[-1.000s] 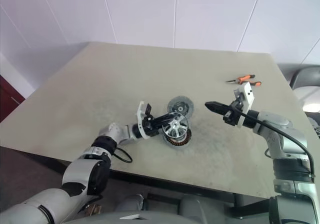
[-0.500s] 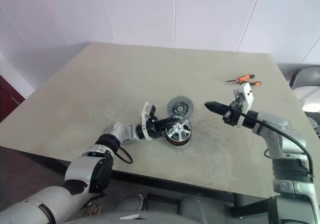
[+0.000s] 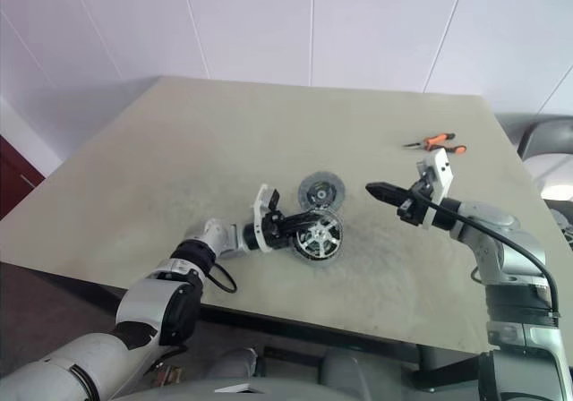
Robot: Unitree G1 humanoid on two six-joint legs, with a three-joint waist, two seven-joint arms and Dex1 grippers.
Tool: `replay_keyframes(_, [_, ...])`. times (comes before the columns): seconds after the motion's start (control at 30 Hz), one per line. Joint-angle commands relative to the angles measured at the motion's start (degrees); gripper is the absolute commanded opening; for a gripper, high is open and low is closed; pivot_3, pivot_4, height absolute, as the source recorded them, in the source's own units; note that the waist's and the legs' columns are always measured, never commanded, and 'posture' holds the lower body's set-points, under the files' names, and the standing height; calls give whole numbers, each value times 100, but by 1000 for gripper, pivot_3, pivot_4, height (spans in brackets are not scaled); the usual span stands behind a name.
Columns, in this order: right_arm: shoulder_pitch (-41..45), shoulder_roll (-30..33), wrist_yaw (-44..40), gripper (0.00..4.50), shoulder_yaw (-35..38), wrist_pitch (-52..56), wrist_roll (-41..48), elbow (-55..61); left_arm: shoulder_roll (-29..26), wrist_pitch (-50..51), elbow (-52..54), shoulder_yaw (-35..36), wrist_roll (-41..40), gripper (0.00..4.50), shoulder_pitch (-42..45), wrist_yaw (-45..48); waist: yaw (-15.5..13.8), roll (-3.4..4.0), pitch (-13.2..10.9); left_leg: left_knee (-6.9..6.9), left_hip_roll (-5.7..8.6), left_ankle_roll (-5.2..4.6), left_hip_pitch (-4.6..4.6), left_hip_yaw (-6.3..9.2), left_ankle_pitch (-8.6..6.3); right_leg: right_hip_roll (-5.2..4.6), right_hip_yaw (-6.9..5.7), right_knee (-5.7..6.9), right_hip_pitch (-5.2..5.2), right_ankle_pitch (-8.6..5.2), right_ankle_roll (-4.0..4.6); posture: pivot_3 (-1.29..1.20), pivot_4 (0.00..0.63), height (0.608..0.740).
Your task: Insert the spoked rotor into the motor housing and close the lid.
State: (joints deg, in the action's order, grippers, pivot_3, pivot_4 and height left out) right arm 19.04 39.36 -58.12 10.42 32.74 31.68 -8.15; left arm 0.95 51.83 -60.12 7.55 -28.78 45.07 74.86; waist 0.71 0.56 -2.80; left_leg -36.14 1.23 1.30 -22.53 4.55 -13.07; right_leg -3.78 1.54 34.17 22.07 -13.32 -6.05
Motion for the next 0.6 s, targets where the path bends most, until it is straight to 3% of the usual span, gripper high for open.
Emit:
replay_keyframes(0.03, [85, -20, 21, 0, 62, -100, 5, 122, -10, -53, 67, -39, 69, 2353, 19, 6, 0, 0, 0, 0, 0, 0, 0, 0, 0, 0, 0, 0, 0, 0, 1, 0, 0, 740])
replay_keyframes(0.07, [85, -31, 27, 0, 54, -106, 1, 117, -55, -109, 97, -53, 105, 2622, 36, -20, -1, 0, 0, 0, 0, 0, 0, 0, 0, 0, 1, 0, 0, 0, 1, 0, 0, 740])
replay_keyframes(0.33, [157, -76, 33, 0, -20, -144, -39, 32, -389, -713, 955, -593, 596, 2622, 47, -139, 13, -3, -2, -1, 0, 1, 2, -1, 1, 1, 6, 4, 0, 5, 10, 0, 0, 740])
replay_keyframes(0.6, [227, -94, 1, 0, -89, -152, -68, -22, -519, -1527, 3161, -1291, 1005, 2622, -347, -750, -9, -9, -6, 2, -1, 2, 1, -8, 1, 4, 23, 7, 9, 13, 21, 0, 0, 740])
